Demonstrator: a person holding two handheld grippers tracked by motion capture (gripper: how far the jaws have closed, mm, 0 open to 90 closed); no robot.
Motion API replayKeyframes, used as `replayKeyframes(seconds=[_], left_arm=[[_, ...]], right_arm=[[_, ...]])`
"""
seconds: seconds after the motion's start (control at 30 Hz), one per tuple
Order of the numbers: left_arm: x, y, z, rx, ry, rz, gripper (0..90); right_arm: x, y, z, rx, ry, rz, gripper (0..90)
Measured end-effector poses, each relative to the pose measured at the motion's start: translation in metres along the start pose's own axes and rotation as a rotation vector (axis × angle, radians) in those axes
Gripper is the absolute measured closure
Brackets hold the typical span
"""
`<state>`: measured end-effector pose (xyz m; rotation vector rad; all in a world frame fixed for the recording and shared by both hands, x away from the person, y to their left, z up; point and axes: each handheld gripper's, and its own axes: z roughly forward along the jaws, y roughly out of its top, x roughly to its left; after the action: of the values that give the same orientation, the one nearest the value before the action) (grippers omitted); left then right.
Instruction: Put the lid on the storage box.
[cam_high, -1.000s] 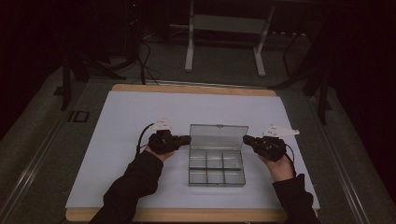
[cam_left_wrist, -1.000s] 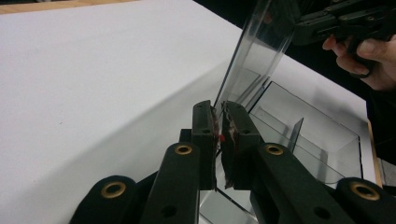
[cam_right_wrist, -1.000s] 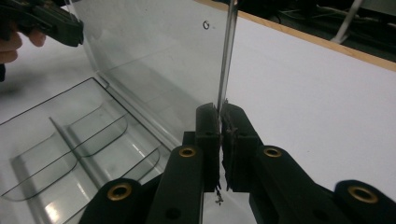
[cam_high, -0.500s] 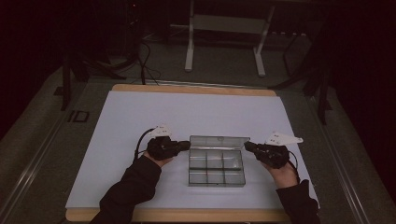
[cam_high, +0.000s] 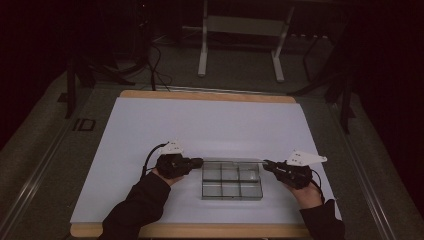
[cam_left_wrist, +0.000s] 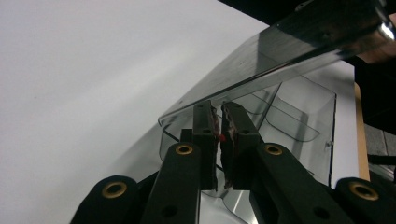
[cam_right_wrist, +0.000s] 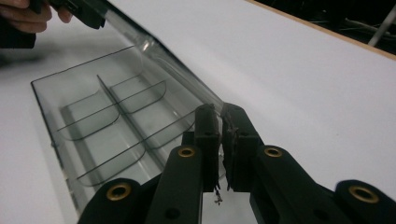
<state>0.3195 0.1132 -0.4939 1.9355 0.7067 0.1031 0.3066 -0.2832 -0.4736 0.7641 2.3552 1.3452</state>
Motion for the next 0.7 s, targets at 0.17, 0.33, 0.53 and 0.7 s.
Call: replayKeyframes(seconds=[0.17, 0.33, 0.53, 0.7], left_arm=[[-0.003, -0.004, -0.001, 0.012, -0.008, 0.008, 87.2], [-0.006, -0.008, 0.000, 0.019, -0.005, 0.010, 87.2], [-0.008, -0.014, 0.001, 0.043, -0.017, 0.013, 87.3], [-0.013, -0.020, 0.005, 0.060, -0.033, 0.024, 87.2]], right_arm=[[0.003, -0.005, -0.002, 0.008, 0.015, -0.010, 85.2], [0.005, -0.010, -0.003, 0.017, 0.023, -0.015, 85.3], [0.008, -0.018, -0.003, 0.037, 0.039, -0.015, 85.4], [0.011, -0.025, 0.000, 0.047, 0.047, -0.001, 85.4]])
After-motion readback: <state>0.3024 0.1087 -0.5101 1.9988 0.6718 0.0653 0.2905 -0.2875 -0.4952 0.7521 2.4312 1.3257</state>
